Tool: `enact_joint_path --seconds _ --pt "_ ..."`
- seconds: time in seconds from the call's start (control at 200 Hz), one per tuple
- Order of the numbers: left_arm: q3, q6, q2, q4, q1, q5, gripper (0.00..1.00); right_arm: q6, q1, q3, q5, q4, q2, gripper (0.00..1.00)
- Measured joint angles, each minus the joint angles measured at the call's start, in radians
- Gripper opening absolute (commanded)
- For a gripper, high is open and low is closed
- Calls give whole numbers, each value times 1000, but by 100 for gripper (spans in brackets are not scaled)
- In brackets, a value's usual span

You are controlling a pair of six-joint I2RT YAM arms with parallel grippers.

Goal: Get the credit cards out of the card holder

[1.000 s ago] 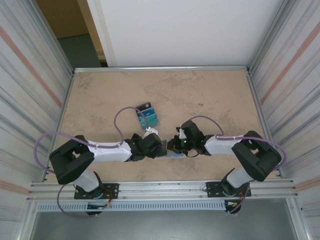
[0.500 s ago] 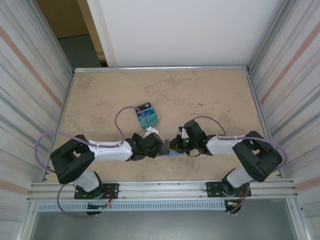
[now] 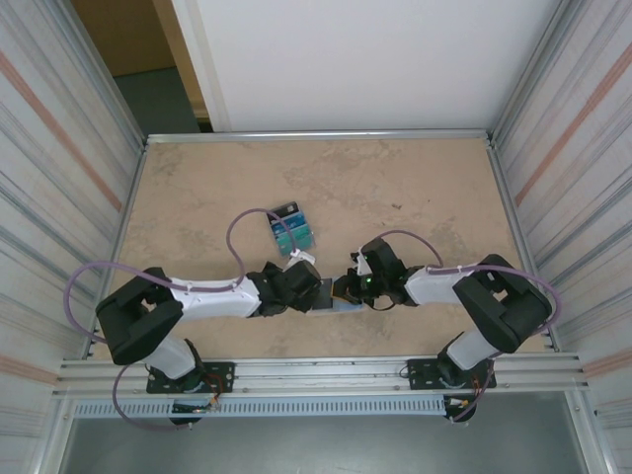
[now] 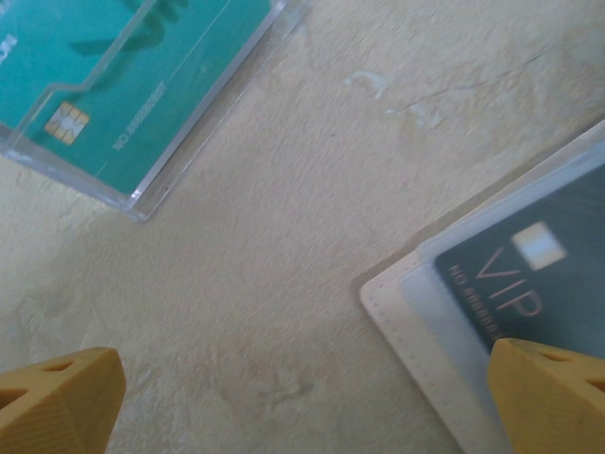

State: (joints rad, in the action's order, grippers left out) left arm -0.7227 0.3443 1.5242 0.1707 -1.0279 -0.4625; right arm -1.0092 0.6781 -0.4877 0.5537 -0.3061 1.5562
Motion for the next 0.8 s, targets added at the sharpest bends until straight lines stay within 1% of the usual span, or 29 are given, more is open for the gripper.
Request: enact_joint_path --seconds 0.14,0.326,0.431,0.541,0.677,0.802 --pt "-16 -7 6 -2 0 17 99 0 0 0 2 -14 13 13" --pt "-31 -8 52 -1 0 25 99 0 -2 2 11 -26 14 17" --pt "-44 -8 59 9 0 24 99 0 -10 11 21 -44 14 18" --pt "-46 -7 60 13 0 24 99 -1 -11 24 25 -73 14 16" --pt "-46 -4 60 16 0 24 99 -4 -13 37 28 -95 14 12" --pt "-46 -3 60 16 0 24 99 -4 -17 47 31 -110 14 10"
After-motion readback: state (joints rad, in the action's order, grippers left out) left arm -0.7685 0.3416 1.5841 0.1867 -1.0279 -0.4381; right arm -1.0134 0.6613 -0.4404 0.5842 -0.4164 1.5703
